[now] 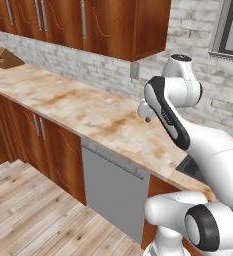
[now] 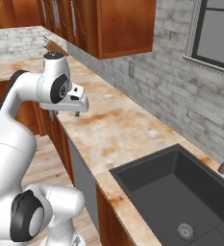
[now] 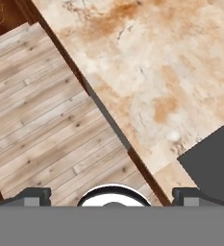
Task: Open the dishwasher door and pull out the top rack.
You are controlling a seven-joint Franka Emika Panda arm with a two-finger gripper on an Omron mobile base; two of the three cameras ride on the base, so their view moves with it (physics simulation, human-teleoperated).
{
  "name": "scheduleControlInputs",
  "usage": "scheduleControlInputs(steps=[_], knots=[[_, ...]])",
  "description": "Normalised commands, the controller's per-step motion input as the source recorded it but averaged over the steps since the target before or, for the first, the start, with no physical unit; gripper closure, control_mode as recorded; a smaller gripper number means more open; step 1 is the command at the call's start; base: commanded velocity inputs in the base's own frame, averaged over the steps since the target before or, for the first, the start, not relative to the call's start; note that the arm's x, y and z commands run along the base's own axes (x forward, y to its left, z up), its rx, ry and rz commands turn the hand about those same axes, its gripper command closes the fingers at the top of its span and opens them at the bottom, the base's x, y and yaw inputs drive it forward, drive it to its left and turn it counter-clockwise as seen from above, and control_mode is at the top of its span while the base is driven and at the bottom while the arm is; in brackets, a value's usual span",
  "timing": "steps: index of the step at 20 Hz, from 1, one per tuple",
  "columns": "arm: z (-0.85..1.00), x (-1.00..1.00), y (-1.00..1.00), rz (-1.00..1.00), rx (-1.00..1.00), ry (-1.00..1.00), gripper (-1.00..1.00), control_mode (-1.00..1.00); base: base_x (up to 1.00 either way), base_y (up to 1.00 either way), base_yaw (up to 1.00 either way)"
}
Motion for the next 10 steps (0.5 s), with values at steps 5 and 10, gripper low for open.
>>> scheduleControlInputs(steps=[5,10], knots=[[-0.9,0.0,0.88,0.03,-0.45,0.01,-1.0,-1.0,0.0,0.0,0.0],[-0.8,-0.03,0.91,0.09,-0.46,0.1,-1.0,-1.0,0.0,0.0,0.0]])
